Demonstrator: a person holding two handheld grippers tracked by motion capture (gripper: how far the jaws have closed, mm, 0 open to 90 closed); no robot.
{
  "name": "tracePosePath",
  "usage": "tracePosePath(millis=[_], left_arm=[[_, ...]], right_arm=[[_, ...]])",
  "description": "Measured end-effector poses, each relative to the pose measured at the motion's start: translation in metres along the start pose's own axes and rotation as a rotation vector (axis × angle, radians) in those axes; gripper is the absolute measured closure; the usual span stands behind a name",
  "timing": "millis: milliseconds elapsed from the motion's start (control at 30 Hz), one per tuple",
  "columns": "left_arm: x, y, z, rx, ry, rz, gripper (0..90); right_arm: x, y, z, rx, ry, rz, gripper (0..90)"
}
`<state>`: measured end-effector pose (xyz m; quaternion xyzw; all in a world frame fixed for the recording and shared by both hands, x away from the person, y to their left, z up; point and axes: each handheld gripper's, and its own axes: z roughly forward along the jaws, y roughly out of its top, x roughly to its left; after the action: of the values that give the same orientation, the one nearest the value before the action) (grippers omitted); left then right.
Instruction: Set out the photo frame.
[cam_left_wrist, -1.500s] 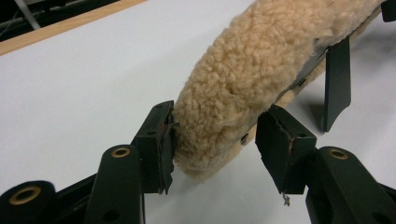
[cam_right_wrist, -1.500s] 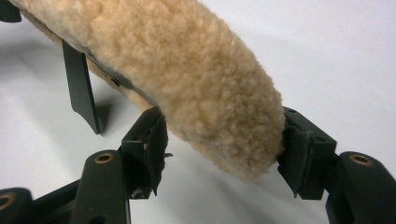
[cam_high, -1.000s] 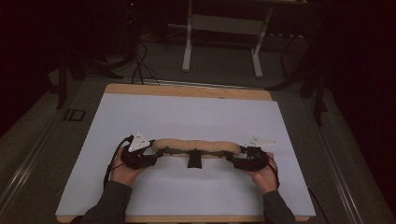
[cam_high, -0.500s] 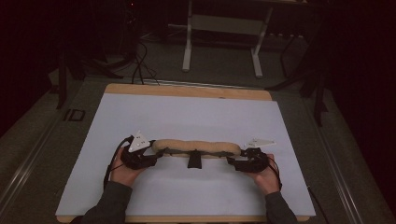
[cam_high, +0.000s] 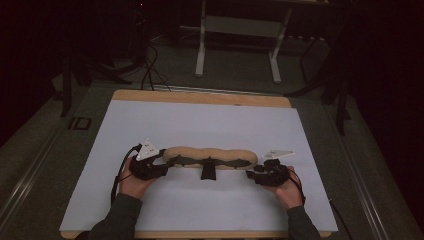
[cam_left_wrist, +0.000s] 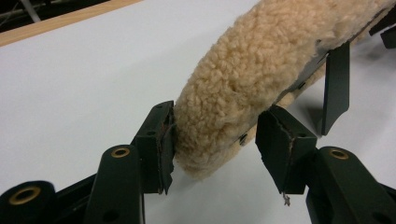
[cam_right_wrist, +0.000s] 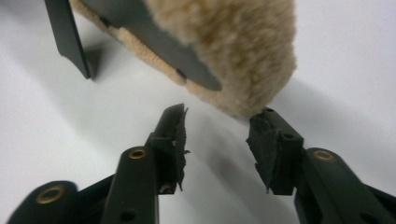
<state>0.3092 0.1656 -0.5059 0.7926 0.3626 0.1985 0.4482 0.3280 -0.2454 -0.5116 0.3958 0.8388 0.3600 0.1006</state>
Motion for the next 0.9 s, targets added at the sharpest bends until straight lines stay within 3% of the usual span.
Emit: tracePosePath(millis=[133, 333, 533, 567, 633, 900], left_arm=[[0.000, 0.000, 0.000, 0.002, 0.000, 0.000, 48.6], [0.000, 0.000, 0.000, 0.004, -0.001, -0.001, 48.5], [0.001, 0.000, 0.000, 0.003, -0.003, -0.008, 48.6], [0.001, 0.000, -0.001, 0.003, -0.004, -0.011, 48.6], [0.000, 0.000, -0.001, 0.004, -0.005, -0.011, 48.5], [-0.001, 0.000, -0.002, 0.011, -0.003, 0.002, 48.6]], right_arm=[[0.003, 0.000, 0.000, 0.006, -0.013, -0.025, 58.7], [0.003, 0.000, -0.001, 0.010, -0.016, -0.022, 62.7], [0.005, 0.000, -0.003, 0.010, 0.016, -0.030, 65.5], [0.008, 0.001, -0.002, 0.003, 0.046, -0.048, 67.1], [0.012, 0.003, -0.001, -0.005, 0.053, -0.063, 67.5], [0.017, 0.003, 0.003, -0.004, 0.019, -0.091, 76.4]])
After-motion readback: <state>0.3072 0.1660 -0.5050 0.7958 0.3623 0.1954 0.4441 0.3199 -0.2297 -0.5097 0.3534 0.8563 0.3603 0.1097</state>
